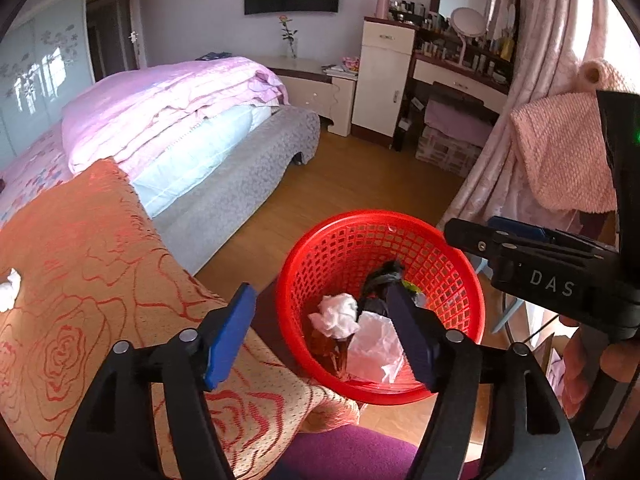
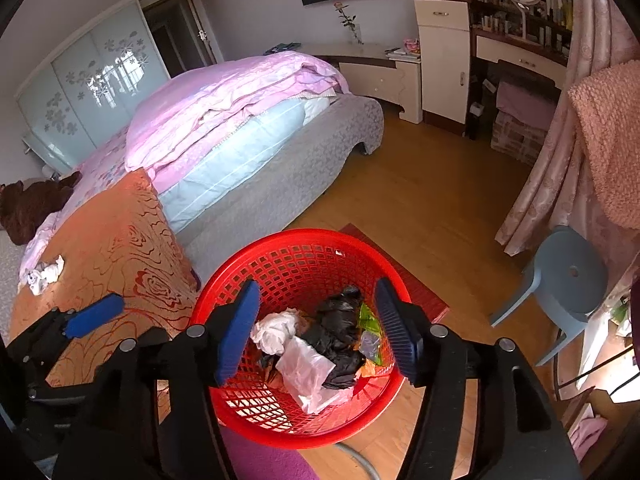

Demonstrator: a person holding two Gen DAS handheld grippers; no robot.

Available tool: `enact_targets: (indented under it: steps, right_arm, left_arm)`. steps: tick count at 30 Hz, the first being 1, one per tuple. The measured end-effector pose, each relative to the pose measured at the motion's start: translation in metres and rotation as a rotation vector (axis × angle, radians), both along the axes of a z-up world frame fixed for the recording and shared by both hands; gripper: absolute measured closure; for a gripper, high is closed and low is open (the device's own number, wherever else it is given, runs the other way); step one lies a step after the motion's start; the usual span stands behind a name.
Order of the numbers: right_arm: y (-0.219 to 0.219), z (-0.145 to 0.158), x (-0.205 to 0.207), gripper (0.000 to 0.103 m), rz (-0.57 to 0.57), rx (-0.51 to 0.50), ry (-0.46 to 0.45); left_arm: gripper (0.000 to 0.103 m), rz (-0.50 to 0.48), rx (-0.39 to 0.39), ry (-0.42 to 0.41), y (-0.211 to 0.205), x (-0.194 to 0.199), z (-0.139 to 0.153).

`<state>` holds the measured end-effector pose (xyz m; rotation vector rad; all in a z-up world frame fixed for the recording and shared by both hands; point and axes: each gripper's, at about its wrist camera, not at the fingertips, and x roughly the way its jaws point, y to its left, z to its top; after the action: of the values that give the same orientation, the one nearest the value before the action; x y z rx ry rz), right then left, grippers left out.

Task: Collect trash
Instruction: 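Move both tools back over the remaining trash on the bed cloth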

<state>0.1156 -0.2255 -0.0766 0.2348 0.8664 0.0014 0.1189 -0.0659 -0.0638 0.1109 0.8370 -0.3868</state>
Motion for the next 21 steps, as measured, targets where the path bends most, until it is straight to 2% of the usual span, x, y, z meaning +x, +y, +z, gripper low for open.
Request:
enact_targets:
  steps: [7,11,21]
  right_arm:
    - [0.002,0.003,-0.002,0.044,0.002,-0.026,-0.021]
    - [0.007,0.006,-0.004,0.039,0.008,-0.041,-0.044]
    - [0.037,0.013,-0.012,0.034,0.071,-0.054,-0.114]
  left_arm:
    - [0.033,0.063,-0.025,-0.017,0.024,-0.004,0.007]
    - [0.033,0.100,-0.027,-0.036,0.040,-0.007,0.012]
    - [0.030,0.240,-0.020,-0.102,0.102,-0.020,0.028]
